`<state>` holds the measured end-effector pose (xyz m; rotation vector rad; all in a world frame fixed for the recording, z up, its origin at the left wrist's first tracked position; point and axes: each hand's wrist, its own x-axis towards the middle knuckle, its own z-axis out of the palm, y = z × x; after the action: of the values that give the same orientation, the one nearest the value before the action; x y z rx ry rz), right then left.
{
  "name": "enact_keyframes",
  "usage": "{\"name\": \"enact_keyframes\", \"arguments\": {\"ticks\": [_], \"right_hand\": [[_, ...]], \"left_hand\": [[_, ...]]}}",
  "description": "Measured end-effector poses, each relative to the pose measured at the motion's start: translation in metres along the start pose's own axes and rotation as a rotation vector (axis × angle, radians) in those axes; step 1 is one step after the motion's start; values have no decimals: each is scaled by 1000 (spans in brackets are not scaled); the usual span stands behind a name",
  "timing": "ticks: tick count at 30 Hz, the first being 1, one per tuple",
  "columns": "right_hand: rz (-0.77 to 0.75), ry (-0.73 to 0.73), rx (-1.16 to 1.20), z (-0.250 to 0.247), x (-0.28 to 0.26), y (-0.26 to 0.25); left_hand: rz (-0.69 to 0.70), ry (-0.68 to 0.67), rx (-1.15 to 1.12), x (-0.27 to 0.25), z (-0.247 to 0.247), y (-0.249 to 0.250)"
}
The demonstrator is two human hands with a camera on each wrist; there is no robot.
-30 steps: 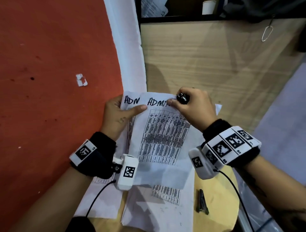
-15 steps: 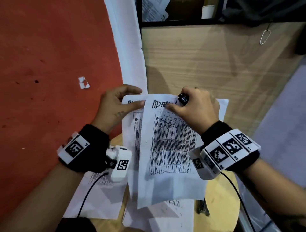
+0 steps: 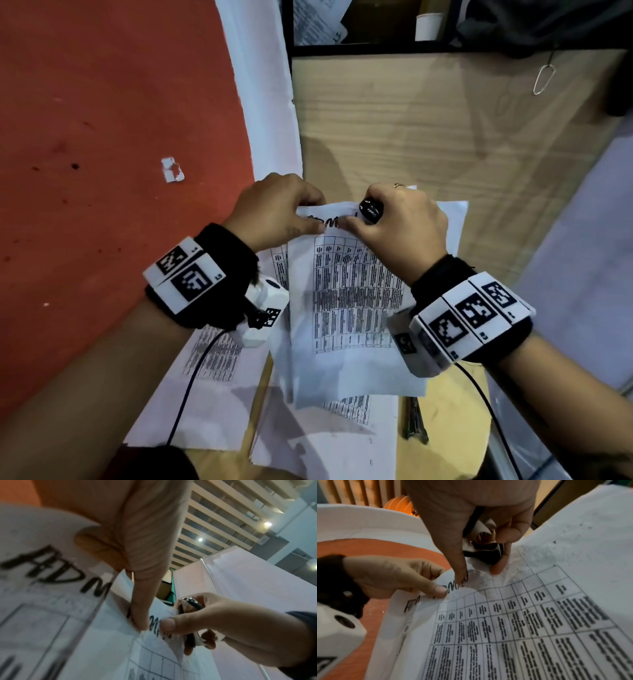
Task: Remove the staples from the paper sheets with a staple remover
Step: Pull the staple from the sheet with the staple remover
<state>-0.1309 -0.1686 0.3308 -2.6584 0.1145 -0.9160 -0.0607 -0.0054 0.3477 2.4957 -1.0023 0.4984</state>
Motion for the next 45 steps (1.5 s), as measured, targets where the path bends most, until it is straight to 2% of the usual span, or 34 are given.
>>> {"name": "enact_keyframes", "arguments": {"ticks": [3,7,14,19,26,28,31,32,34,38,40,42,45], "right_hand": [[13,-24,56,-1,1,5],[-14,-1,67,-2,2,8],[-72,-41,92,1,6,8],[-80,-29,33,-2,10,27],[-59,-21,85,2,10,36],[-88,57,160,4,8,36],[-100,324,389,-2,3,28],[-94,359,468,-4,1,24],[-100,272,581,-5,-2,18],[-132,-99,781,4,-7,9],[-202,-209,797,8,-10,8],[-302,-204,703,8,-12,8],[-472,-35,592,8,-13,8]], "left_hand": [[-5,-59,-66,0,-1,-7],[-33,-71,-108,-1,0,-10],[58,7,-47,2,3,-3],[41,77,-46,-5,-1,-5],[-21,-1,-143,-9,5,-16],[-31,-9,-137,-9,7,-17],[-14,-1,-176,-8,7,-17],[-7,1,-198,-7,6,-16],[3,-9,-238,-4,5,-15],[-12,-50,-304,-5,3,-10],[-31,-74,-326,-6,1,-9],[-36,-78,-334,-7,-1,-8],[-33,-83,-366,-8,-5,-7]]}}
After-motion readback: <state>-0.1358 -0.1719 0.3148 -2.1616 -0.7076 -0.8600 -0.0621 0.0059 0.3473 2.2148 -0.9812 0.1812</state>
